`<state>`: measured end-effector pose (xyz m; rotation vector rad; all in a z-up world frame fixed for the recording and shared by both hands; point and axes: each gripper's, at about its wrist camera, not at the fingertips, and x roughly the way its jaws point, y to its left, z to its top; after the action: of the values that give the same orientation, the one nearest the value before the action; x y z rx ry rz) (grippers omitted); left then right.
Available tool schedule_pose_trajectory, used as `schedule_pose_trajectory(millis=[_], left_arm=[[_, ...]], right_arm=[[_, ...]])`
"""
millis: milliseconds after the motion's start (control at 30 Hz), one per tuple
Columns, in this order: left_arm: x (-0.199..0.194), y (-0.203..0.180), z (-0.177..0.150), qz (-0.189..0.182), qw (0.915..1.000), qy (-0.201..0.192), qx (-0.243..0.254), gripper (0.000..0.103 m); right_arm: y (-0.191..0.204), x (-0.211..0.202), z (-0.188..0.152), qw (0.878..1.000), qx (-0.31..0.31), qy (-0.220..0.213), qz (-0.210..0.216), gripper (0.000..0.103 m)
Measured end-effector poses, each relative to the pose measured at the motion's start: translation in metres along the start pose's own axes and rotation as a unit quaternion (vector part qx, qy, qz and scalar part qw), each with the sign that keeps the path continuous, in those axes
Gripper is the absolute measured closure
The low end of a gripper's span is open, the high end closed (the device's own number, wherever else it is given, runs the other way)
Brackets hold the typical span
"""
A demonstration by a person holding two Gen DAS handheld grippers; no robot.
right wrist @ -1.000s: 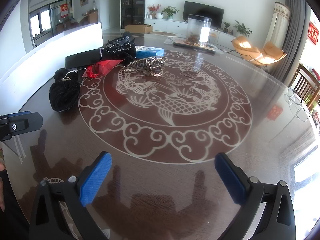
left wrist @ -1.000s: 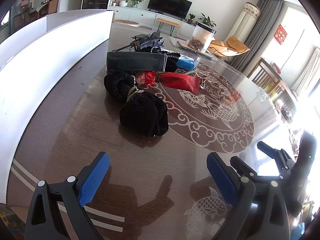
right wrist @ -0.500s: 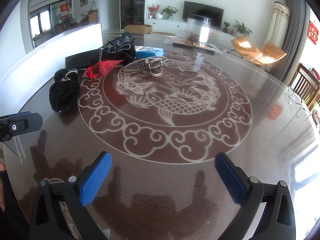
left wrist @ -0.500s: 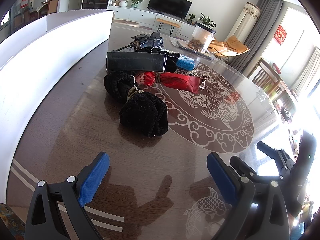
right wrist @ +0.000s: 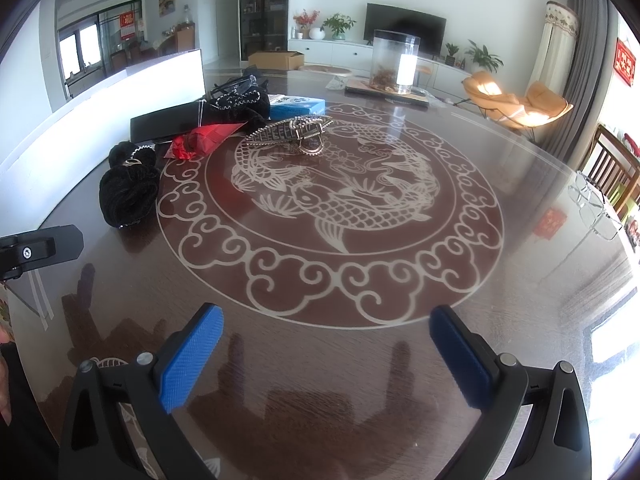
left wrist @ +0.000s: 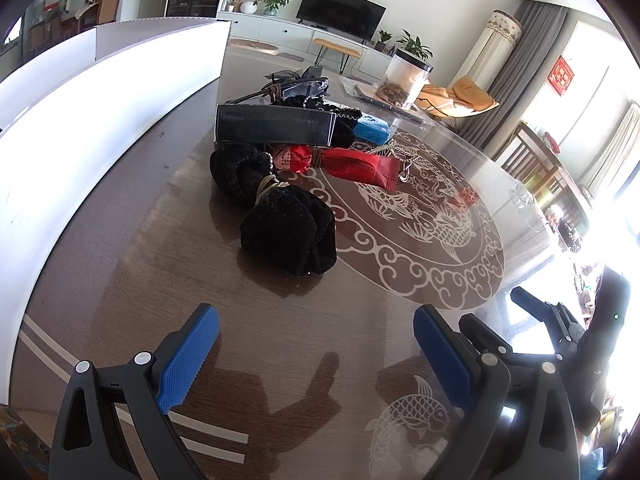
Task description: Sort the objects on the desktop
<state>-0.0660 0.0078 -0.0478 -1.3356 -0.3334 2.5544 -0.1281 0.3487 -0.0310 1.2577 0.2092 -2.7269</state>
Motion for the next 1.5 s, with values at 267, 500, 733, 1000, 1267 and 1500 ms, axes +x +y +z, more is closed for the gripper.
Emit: schedule_pose_trajectory(millis=[267,500,733,1000,1267,1500], left_arm=[[0.0022,-0.0013,-0.0002,0.004,1.0000,0.002,0.003,0.004],[0.0013,-0.0004,-0.0011,0.003,1.0000,0.002,0.002,0.004],[-0.0005,0.0025,-0.0008,-0.003,1.0000,-0.003,-0.003,0.004],[-0.0010,0.0024,-0.0006,-0.007,1.0000,-0.005,-0.004,0.004],[-0.0029,0.0019,0.0002,-0.009,0.9999,-0.011,-0.004,0.004],[-0.0044,0.0015,-0.0003,-0.011,0.9998,-0.016,-0.002,0.004]], right_arm=[[-0.0009,-0.0007,0.0002,1.000,0.010,-0.004,0.007,0.000],[-0.0011,-0.0005,0.0005,1.000,0.011,-0.004,0.008,0.000],[-0.0015,0.0004,-0.0003,1.000,0.010,-0.002,0.007,0.000],[-0.0002,0.0013,-0.0003,1.000,0.008,-0.001,0.005,0.000],[-0.0001,0.0013,0.0001,1.000,0.008,-0.001,0.005,0.000],[-0.0007,0.0007,-0.0005,1.000,0.008,-0.001,0.006,0.000]])
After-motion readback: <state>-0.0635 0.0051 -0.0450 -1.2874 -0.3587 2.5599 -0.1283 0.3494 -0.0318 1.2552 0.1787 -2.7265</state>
